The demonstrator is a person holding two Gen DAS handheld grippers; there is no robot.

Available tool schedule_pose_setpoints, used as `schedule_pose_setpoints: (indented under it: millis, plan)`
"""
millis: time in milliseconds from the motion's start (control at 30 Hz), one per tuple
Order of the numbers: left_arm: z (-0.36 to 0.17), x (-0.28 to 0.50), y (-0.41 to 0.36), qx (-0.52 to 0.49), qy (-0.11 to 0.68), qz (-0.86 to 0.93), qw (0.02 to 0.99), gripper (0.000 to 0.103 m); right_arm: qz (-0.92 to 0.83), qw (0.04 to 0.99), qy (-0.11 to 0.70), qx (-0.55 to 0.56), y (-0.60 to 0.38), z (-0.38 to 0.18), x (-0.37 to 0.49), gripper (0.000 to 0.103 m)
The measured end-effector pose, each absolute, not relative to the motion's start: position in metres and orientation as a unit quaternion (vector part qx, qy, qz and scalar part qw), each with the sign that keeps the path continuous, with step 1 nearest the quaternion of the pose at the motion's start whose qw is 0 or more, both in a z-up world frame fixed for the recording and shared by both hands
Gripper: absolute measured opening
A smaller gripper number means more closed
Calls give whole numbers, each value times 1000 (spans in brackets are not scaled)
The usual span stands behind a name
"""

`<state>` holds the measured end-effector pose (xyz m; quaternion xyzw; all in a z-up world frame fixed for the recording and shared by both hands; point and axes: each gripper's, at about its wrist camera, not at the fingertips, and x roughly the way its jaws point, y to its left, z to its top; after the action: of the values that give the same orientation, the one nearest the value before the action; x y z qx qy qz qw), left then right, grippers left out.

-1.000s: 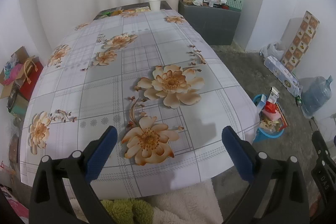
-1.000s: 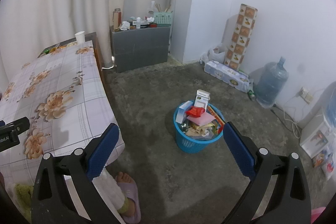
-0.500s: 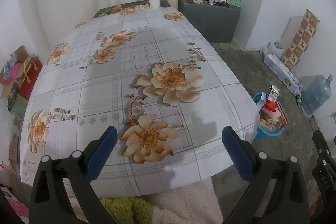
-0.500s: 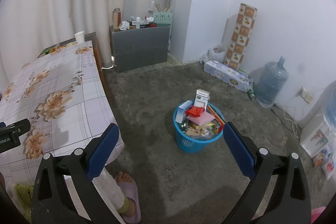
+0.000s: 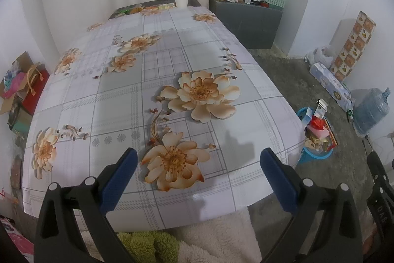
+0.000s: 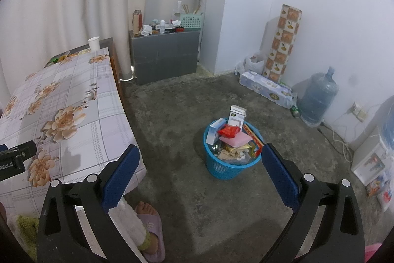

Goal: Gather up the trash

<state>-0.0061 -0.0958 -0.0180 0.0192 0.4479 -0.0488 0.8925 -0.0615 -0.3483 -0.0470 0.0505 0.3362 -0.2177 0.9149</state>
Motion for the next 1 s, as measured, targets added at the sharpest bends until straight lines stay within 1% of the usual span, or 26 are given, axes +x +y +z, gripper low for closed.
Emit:
schedule_pose_setpoints:
  millis: [1000]
  plan:
    - [-17,-3,-95,19,449,-49,892,98,-217,915,337,50,-347,-46,-62,95]
